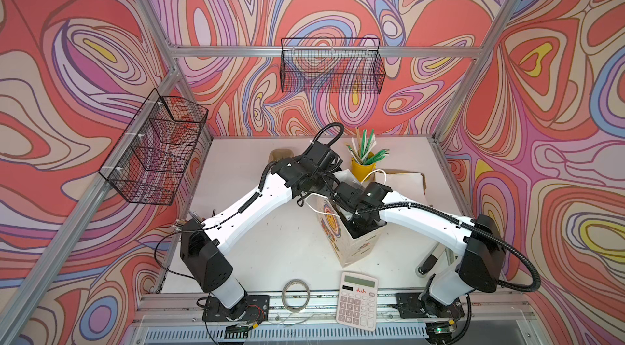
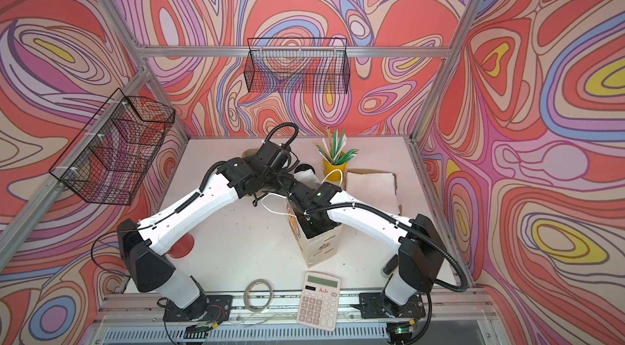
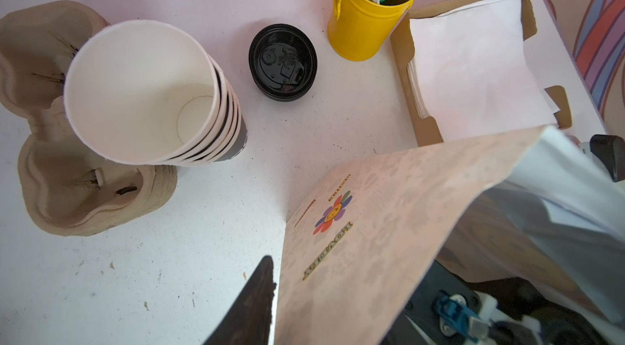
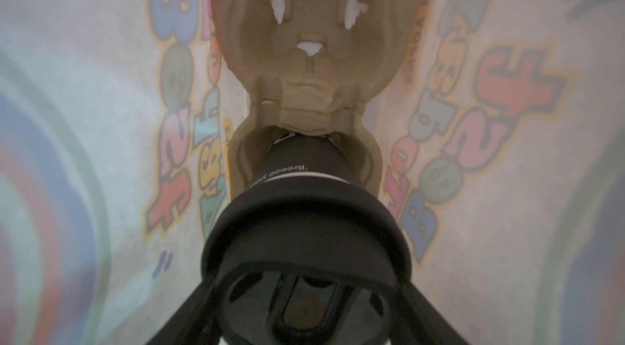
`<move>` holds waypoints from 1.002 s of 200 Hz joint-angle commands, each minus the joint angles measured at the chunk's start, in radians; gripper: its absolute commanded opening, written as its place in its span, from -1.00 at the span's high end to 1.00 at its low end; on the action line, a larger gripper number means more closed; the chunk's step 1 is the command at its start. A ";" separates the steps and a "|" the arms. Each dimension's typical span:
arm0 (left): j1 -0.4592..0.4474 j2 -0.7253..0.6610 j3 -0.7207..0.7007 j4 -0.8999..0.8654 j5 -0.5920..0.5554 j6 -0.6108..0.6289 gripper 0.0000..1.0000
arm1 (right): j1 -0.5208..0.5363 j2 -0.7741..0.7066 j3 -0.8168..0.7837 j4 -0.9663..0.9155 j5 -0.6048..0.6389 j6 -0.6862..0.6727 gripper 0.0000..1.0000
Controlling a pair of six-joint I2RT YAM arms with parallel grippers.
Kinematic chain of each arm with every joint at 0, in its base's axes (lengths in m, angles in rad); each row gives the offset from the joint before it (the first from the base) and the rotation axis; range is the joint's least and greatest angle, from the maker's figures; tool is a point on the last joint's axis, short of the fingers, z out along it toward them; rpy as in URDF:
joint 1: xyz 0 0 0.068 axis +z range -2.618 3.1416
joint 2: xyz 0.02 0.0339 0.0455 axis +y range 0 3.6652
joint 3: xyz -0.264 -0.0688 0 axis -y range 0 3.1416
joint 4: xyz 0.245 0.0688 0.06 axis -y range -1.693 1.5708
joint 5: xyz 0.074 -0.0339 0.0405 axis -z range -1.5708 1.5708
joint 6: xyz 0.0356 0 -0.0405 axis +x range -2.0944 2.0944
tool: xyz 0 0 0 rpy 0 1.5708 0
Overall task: Pack a coffee takeout order
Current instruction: Stand up the takeout bag at the center of the table.
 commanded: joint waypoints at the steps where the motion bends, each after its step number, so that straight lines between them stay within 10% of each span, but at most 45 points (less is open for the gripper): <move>1: -0.034 -0.056 0.005 0.029 0.036 0.002 0.08 | -0.008 0.126 -0.101 0.020 -0.051 -0.012 -0.06; 200: -0.032 -0.077 -0.004 0.025 0.001 -0.003 -0.14 | -0.008 0.097 0.029 -0.073 -0.006 -0.012 -0.41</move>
